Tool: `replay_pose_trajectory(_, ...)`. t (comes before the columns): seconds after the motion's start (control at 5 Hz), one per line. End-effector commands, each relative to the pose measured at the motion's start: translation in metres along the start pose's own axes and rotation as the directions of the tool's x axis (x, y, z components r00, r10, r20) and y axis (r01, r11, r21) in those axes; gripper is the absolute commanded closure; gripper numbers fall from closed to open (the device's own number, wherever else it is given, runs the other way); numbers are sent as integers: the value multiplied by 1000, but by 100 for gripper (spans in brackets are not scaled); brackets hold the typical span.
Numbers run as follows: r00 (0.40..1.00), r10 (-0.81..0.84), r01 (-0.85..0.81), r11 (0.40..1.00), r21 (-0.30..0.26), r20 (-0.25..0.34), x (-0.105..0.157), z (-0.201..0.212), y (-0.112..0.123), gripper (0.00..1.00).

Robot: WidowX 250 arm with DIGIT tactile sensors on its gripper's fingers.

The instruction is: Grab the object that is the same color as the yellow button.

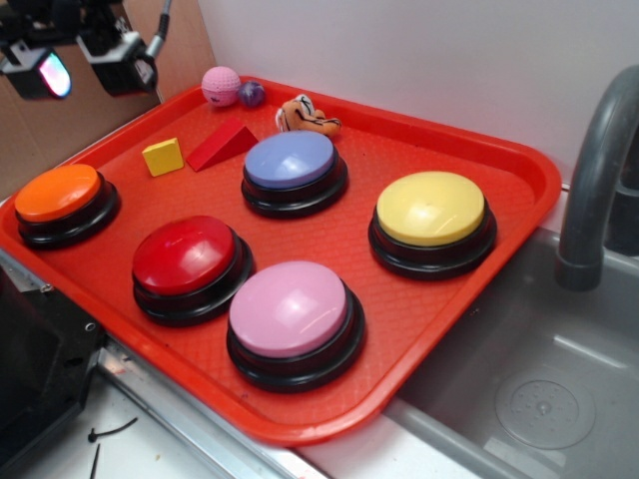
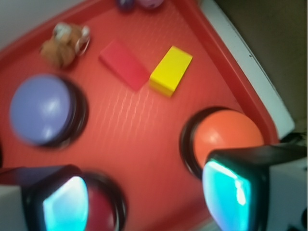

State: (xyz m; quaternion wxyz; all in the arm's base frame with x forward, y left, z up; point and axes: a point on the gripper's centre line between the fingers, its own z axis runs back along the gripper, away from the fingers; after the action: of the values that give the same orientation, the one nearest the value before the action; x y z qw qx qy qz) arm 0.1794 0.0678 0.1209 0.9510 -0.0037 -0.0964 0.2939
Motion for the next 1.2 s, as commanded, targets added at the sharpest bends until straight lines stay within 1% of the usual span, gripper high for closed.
replay_pose_trajectory(0.0,973,190,-198,979,56,132,32,-37,18,0)
replay_pose_trajectory(0.2,968,200,-209,977,43,153,41,-52,20,0)
replay_pose_trajectory(0.6,972,182,-191,980,47,149,56,-72,22,0)
replay_pose_trajectory(0.8,970,185,-198,978,71,159,59,-81,25,0)
replay_pose_trajectory(1.0,970,183,-198,977,81,161,64,-90,26,0)
